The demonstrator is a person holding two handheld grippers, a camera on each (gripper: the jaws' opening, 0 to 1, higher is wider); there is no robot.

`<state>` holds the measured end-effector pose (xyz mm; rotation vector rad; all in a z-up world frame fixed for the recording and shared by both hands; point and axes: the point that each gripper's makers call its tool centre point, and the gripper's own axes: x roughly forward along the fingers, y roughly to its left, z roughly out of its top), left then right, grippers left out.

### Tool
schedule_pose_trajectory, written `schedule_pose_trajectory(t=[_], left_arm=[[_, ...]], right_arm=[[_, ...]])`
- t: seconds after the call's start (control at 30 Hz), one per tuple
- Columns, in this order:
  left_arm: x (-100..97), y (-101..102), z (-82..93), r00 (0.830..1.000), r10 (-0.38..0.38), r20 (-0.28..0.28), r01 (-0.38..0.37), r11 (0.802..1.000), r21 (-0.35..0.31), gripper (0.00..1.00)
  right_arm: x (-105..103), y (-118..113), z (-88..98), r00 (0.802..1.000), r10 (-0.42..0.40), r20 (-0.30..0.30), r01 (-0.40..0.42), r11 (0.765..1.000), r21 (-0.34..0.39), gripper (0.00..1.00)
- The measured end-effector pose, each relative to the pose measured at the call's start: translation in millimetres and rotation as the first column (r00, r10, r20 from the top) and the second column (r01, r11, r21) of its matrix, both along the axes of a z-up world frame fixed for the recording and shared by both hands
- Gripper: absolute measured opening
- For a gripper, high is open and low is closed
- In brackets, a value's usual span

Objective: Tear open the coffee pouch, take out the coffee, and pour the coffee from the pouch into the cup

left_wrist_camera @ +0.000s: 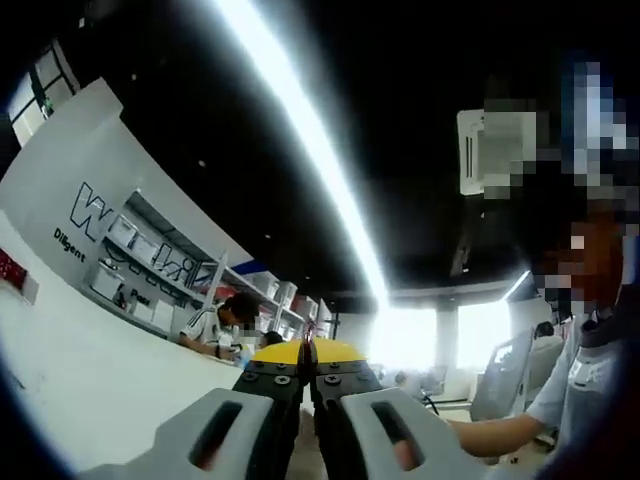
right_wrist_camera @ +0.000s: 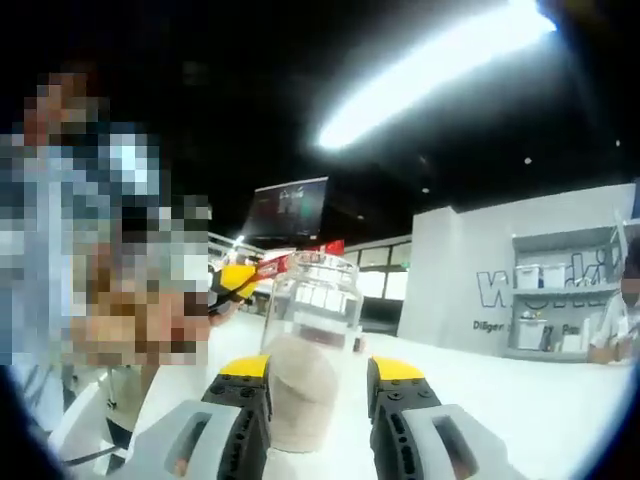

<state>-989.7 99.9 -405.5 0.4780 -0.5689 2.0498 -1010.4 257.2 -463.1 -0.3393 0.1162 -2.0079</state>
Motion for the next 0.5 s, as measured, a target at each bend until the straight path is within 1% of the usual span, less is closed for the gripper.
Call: schedule_pose_trajectory(t=[0.2, 0.3, 0.37, 0.4, 0.43, 0.5], left_arm=[[3.6, -0.9, -0.9, 1.0, 0.026, -0.017, -0.026, 0.999, -0.023, 0.05], [1.0, -5.0, -3.5, 0.999, 0.046, -0.002, -0.046, 0.998, -0.036, 0.05], [0.9, -8.2, -4.1, 0.999, 0.047, 0.004, -0.046, 0.998, -0.038, 0.05], [-0.8, -8.6, -7.4, 0.998, 0.058, 0.01, -0.058, 0.996, -0.062, 0.05], [-1.4, -9.1, -8.0, 0.998, 0.069, 0.007, -0.069, 0.995, -0.072, 0.05], [-1.3, -9.2, -8.6, 0.998, 0.066, 0.011, -0.065, 0.995, -0.076, 0.04]], right_arm=[[0.9, -1.5, -2.0, 1.0, 0.007, 0.004, -0.007, 1.0, 0.012, 0.38], [1.7, -1.5, -2.1, 1.0, 0.009, 0.004, -0.009, 1.0, 0.012, 0.38], [1.9, -1.4, -1.4, 1.0, 0.007, 0.004, -0.007, 1.0, 0.009, 0.38], [1.6, -1.2, -1.6, 1.0, 0.006, 0.004, -0.006, 1.0, 0.01, 0.38], [1.6, -1.2, -1.6, 1.0, 0.006, 0.004, -0.006, 1.0, 0.011, 0.38], [1.8, -1.0, -1.5, 1.0, 0.005, 0.004, -0.005, 1.0, 0.01, 0.38]])
